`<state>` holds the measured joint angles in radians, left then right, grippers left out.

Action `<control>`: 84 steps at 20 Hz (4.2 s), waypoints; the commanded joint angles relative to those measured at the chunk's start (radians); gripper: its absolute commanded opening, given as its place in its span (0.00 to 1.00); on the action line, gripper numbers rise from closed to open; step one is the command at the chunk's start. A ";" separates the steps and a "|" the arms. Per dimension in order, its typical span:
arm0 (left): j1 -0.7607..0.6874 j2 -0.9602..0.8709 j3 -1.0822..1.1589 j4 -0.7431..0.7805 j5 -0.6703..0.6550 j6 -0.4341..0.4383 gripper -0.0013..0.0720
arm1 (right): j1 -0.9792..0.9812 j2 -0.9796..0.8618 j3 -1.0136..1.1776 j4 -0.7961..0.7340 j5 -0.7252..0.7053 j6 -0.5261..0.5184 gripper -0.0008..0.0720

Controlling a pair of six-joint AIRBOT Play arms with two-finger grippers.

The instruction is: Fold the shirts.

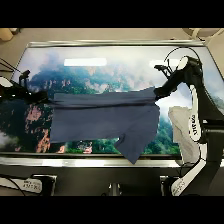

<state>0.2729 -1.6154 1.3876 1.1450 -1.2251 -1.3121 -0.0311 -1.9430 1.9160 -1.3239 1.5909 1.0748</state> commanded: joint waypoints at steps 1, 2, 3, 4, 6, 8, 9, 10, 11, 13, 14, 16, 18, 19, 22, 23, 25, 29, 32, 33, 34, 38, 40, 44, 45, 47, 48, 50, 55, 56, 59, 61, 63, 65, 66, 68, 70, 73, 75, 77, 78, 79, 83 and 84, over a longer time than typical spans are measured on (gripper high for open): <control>-0.005 -0.005 -0.077 0.015 -0.053 0.003 0.05 | 0.021 0.001 -0.091 0.032 0.006 0.034 0.03; -0.005 -0.009 -0.085 0.015 -0.041 -0.001 0.06 | 0.029 -0.002 -0.099 0.024 0.003 0.042 0.03; -0.006 -0.016 -0.086 0.015 -0.038 -0.011 0.06 | 0.032 -0.007 -0.099 0.023 0.003 0.059 0.03; -0.005 -0.023 -0.086 0.016 -0.035 -0.015 0.06 | 0.032 -0.008 -0.099 0.022 0.002 0.081 0.03; -0.004 -0.029 -0.085 0.015 -0.035 -0.016 0.09 | 0.032 -0.008 -0.099 0.025 -0.008 0.111 0.06; 0.008 -0.027 -0.061 0.016 -0.071 -0.023 0.55 | 0.023 0.004 -0.093 0.033 0.004 0.073 0.72; 0.021 -0.022 -0.039 0.016 -0.105 -0.022 0.58 | 0.011 0.023 -0.091 0.029 0.039 0.018 0.86; 0.041 -0.012 -0.014 0.016 -0.138 -0.023 0.62 | -0.014 0.051 -0.091 0.010 0.081 -0.005 0.86; 0.061 0.006 -0.011 0.016 -0.162 -0.023 0.62 | -0.043 0.076 -0.091 -0.017 0.102 -0.006 0.84; 0.098 0.059 -0.066 0.023 -0.215 -0.022 0.62 | -0.089 0.134 -0.140 -0.050 0.135 -0.009 0.75; 0.110 0.099 -0.135 0.044 -0.220 -0.021 0.62 | -0.095 0.179 -0.221 -0.066 0.119 -0.018 0.75; 0.128 0.193 -0.328 0.092 -0.172 -0.002 0.62 | -0.092 0.287 -0.453 -0.050 0.010 -0.018 0.75; 0.145 0.280 -0.518 0.086 -0.096 0.029 0.62 | -0.091 0.389 -0.678 0.008 -0.117 -0.040 0.75; 0.146 0.313 -0.588 0.087 -0.058 0.042 0.62 | -0.091 0.425 -0.751 0.015 -0.161 -0.052 0.75; 0.142 0.334 -0.671 0.086 0.002 0.049 0.62 | -0.091 0.464 -0.816 -0.014 -0.188 -0.063 0.73; 0.142 0.332 -0.677 0.086 0.006 0.049 0.62 | -0.091 0.463 -0.816 -0.015 -0.186 -0.075 0.73; 0.142 0.332 -0.682 0.079 0.023 0.049 0.62 | -0.091 0.463 -0.816 -0.013 -0.192 -0.074 0.73; 0.113 0.325 -0.683 0.027 0.051 0.048 0.62 | -0.091 0.464 -0.822 0.008 -0.201 -0.070 0.73; 0.066 0.314 -0.700 -0.004 0.087 0.029 0.33 | -0.090 0.523 -0.940 0.114 -0.259 -0.078 0.75; 0.060 0.311 -0.703 -0.004 0.091 0.029 0.16 | -0.090 0.556 -1.000 0.126 -0.299 -0.077 0.76; 0.057 0.311 -0.702 -0.004 0.093 0.030 0.06 | -0.090 0.582 -1.050 0.135 -0.324 -0.077 0.76; 0.057 0.314 -0.700 -0.004 0.091 0.030 0.06 | -0.090 0.615 -1.189 0.296 -0.404 -0.121 0.76; 0.057 0.314 -0.700 -0.004 0.088 0.030 0.06 | -0.090 0.615 -1.229 0.313 -0.450 -0.110 0.75; 0.057 0.317 -0.700 -0.005 0.087 0.030 0.06 | -0.090 0.615 -1.287 0.384 -0.482 -0.103 0.53; 0.057 0.319 -0.700 -0.005 0.089 0.030 0.06 | -0.090 0.615 -1.294 0.400 -0.479 -0.103 0.43; 0.057 0.322 -0.698 -0.005 0.090 0.030 0.06 | -0.090 0.616 -1.295 0.405 -0.447 -0.099 0.08; 0.057 0.323 -0.698 -0.005 0.090 0.030 0.06 | -0.090 0.616 -1.295 0.403 -0.438 -0.102 0.03; 0.057 0.338 -0.697 -0.004 0.089 0.030 0.06 | -0.090 0.633 -1.282 0.385 -0.441 -0.117 0.03; 0.057 0.442 -0.583 -0.053 0.066 0.030 0.06 | -0.090 0.695 -1.047 0.306 -0.372 -0.151 0.03; 0.055 0.446 -0.541 -0.082 0.055 0.030 0.05 | -0.090 0.691 -0.982 0.297 -0.379 -0.137 0.03; 0.032 0.414 -0.428 -0.122 0.107 0.003 0.05 | -0.090 0.603 -0.777 0.291 -0.425 -0.114 0.03; 0.014 0.341 -0.336 -0.124 0.143 -0.026 0.05 | -0.090 0.487 -0.636 0.295 -0.445 -0.092 0.03; -0.005 0.227 -0.233 -0.126 0.154 -0.042 0.05 | -0.088 0.354 -0.496 0.323 -0.460 -0.091 0.03; -0.019 0.105 -0.133 -0.125 0.144 -0.051 0.05 | -0.069 0.233 -0.377 0.341 -0.518 -0.080 0.03; -0.020 0.050 -0.087 -0.126 0.141 -0.076 0.05 | -0.056 0.188 -0.333 0.345 -0.555 -0.064 0.03; -0.019 -0.028 -0.017 -0.125 0.141 -0.114 0.05 | -0.037 0.112 -0.270 0.346 -0.630 -0.026 0.03; -0.018 -0.071 0.006 -0.125 0.137 -0.116 0.05 | -0.024 0.046 -0.241 0.352 -0.652 0.014 0.03; -0.020 -0.125 0.006 -0.119 0.076 -0.136 0.05 | -0.003 -0.021 -0.241 0.362 -0.619 0.003 0.03; -0.021 -0.150 0.006 -0.094 0.028 -0.143 0.05 | 0.005 -0.030 -0.240 0.367 -0.614 -0.011 0.04; -0.016 -0.142 0.009 -0.100 0.028 -0.147 0.43 | -0.002 -0.012 -0.228 0.381 -0.587 -0.043 0.40; -0.011 -0.134 0.023 -0.097 0.019 -0.147 0.84 | -0.017 0.006 -0.215 0.378 -0.555 -0.087 0.68; 0.001 -0.122 0.047 -0.095 0.012 -0.147 0.92 | -0.040 0.034 -0.205 0.363 -0.515 -0.124 0.90; 0.055 -0.034 0.132 -0.095 0.011 -0.147 0.92 | -0.179 0.092 -0.206 0.238 -0.339 -0.110 0.98; 0.056 -0.005 0.136 -0.095 0.013 -0.146 0.92 | -0.203 0.077 -0.206 0.248 -0.282 -0.110 0.98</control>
<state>0.3077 -1.6764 1.4860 1.0489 -1.2083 -1.4570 -0.1635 -1.8736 1.7061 -1.0363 1.1568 0.9745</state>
